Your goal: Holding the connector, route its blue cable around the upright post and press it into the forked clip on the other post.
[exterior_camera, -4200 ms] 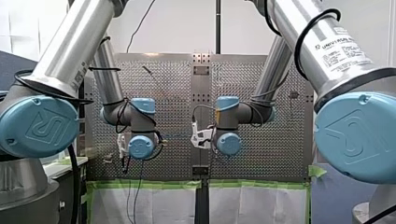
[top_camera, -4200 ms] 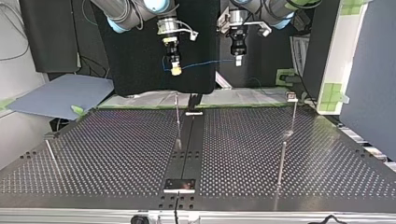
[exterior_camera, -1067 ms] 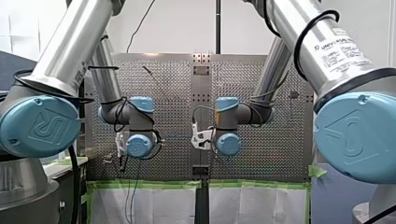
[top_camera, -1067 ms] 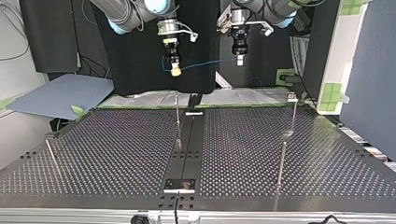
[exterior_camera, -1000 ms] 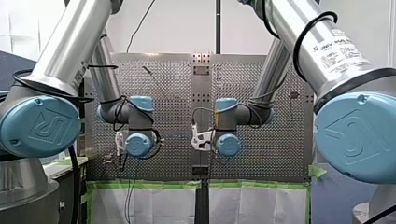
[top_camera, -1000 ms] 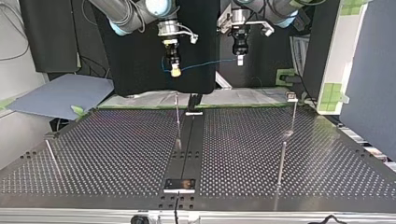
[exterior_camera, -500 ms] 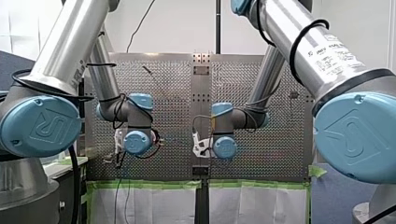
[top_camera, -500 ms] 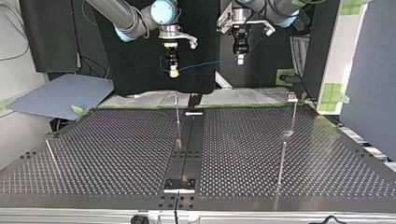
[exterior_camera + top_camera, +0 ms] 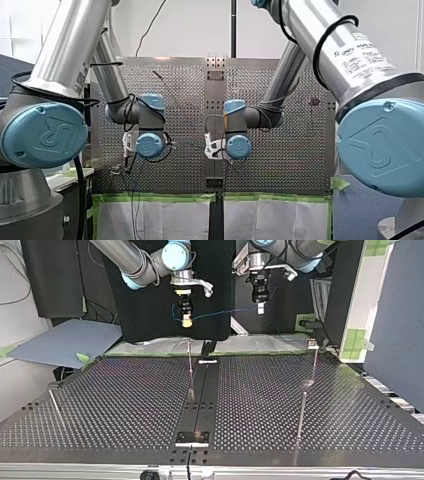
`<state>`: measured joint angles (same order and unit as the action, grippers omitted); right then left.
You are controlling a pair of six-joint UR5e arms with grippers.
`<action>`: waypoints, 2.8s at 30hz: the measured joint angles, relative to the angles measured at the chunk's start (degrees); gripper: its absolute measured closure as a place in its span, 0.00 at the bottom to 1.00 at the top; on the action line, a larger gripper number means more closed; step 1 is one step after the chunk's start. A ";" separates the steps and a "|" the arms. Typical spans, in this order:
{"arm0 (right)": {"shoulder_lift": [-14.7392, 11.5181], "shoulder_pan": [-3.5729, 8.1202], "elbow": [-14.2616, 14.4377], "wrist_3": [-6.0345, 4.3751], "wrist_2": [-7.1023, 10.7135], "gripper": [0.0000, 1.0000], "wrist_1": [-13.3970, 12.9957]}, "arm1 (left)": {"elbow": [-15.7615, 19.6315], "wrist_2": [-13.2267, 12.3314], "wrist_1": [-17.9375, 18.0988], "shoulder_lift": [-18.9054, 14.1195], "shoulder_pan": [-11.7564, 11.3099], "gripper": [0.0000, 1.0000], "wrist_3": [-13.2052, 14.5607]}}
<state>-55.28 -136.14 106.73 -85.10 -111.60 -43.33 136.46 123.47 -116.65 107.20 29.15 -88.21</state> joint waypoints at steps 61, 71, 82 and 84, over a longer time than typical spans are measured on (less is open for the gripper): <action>-15.37 3.03 -25.03 -2.66 21.41 1.00 22.89 | -26.17 8.85 -27.99 -24.86 -7.21 1.00 -2.80; -13.18 2.39 -30.03 -2.67 23.24 1.00 25.70 | -30.90 5.19 -32.74 -22.02 -10.92 1.00 -4.34; -12.35 2.19 -35.68 -2.66 23.86 1.00 25.84 | -35.93 0.19 -37.75 -21.76 -15.92 1.00 -7.04; -12.14 2.15 -36.28 -2.66 23.96 1.00 25.81 | -36.82 -0.73 -38.65 -21.76 -16.82 1.00 -7.79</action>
<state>-67.42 -133.98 70.46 -87.76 -87.65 -17.52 99.64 122.74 -155.30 85.45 12.33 -96.01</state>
